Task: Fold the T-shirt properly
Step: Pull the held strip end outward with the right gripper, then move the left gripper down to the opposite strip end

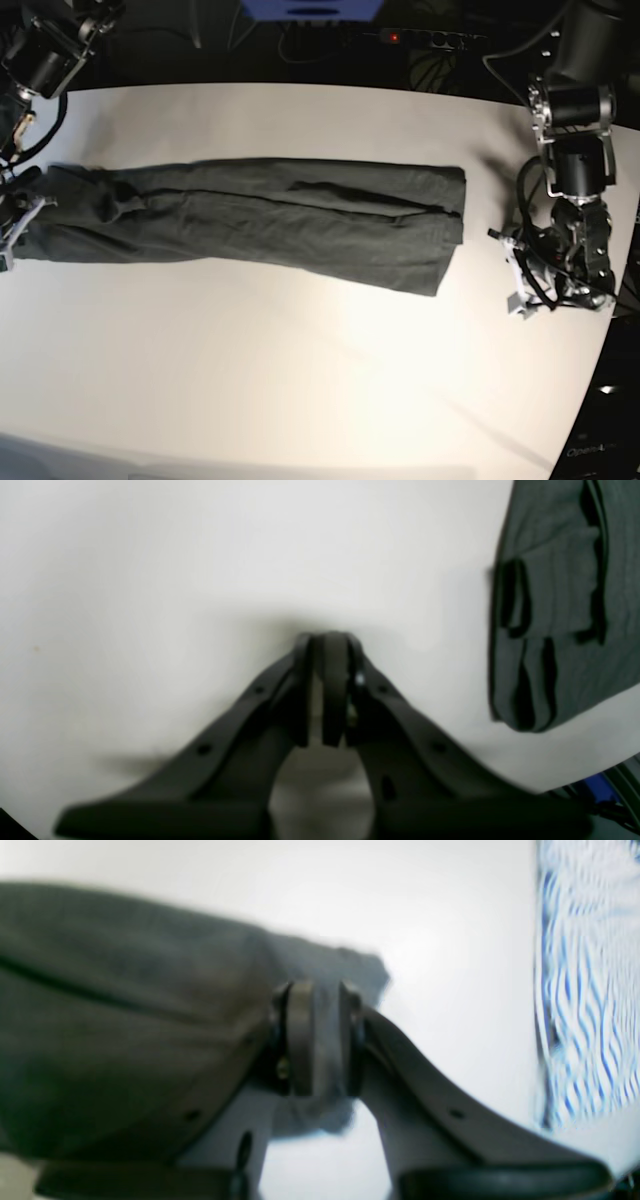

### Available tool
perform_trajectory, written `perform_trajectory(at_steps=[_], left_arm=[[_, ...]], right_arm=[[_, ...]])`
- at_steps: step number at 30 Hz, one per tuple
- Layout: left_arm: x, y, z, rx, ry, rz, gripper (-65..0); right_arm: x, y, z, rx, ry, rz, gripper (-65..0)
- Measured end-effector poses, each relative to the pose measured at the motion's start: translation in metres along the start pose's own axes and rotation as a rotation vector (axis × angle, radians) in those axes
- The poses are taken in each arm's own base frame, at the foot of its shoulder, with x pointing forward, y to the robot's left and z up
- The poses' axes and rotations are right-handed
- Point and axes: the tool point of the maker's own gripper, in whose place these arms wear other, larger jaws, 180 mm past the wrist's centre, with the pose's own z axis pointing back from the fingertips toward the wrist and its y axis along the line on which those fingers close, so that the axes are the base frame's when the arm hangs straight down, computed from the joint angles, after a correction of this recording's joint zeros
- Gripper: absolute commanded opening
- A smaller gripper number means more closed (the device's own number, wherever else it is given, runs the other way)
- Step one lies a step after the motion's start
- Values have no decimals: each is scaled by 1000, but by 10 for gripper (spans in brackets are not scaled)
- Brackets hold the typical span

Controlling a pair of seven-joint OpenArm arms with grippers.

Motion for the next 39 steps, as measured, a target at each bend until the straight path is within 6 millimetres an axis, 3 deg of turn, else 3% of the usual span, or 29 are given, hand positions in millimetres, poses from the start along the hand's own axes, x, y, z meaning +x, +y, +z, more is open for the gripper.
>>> perform_trajectory(at_steps=[5,10,19,27,39], left_arm=[[0,0,0,0,0,0,-609],[0,1,0,2,-2,1,-609],[0,1,0,1,-4,1,-609],[-2,1,-2,-2,-11,4,-609],[-4,4,0,-14,-38,19,-609]], right_arm=[[9,-24,11,-16,29,-43,-575],[-9,-23,14,15,126,-76,-575],[-26,3,12,79,155,-105,-575],[-56,40,-16,196,181,-161,-575],[-55,48,-32,251,103,-223,-575]])
